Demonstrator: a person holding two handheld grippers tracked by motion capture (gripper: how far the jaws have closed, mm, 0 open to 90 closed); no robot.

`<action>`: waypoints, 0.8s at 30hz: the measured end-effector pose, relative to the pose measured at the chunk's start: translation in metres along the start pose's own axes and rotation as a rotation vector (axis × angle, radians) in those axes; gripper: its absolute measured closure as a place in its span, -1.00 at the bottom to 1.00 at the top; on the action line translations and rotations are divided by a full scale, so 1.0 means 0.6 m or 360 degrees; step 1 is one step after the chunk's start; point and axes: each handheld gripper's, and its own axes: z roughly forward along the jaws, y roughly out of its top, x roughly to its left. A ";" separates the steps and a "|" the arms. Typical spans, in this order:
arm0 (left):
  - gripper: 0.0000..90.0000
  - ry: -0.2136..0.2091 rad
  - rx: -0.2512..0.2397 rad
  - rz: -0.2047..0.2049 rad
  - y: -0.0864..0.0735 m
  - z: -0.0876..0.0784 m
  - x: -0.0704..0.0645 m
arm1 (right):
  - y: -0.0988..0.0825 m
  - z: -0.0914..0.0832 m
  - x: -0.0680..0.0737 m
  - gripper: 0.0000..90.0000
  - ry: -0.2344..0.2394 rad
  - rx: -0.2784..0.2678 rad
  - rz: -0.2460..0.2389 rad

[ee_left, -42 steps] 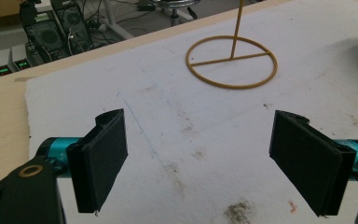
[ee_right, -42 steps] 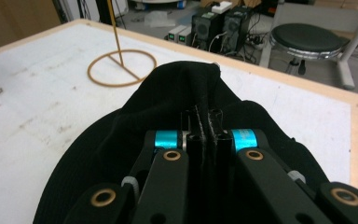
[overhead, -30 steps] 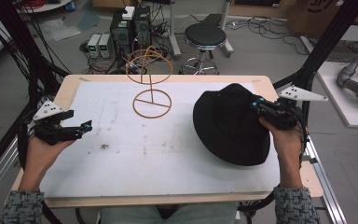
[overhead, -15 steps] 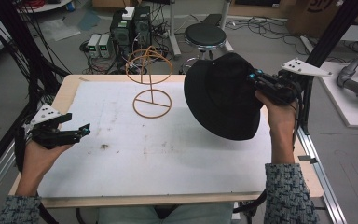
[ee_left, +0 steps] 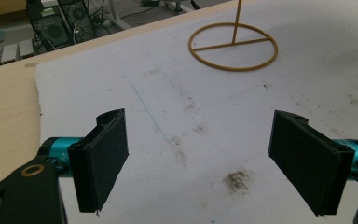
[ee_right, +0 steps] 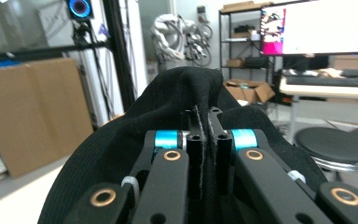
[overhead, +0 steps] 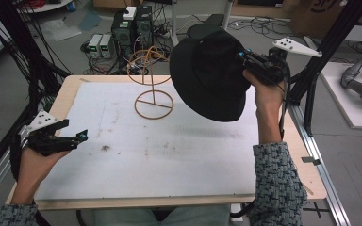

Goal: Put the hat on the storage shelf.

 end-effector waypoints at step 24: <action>-0.56 -0.0026 -0.0004 0.0021 0.003 0.007 -0.007 | 0.023 0.153 0.086 0.98 0.0193 0.0002 0.0008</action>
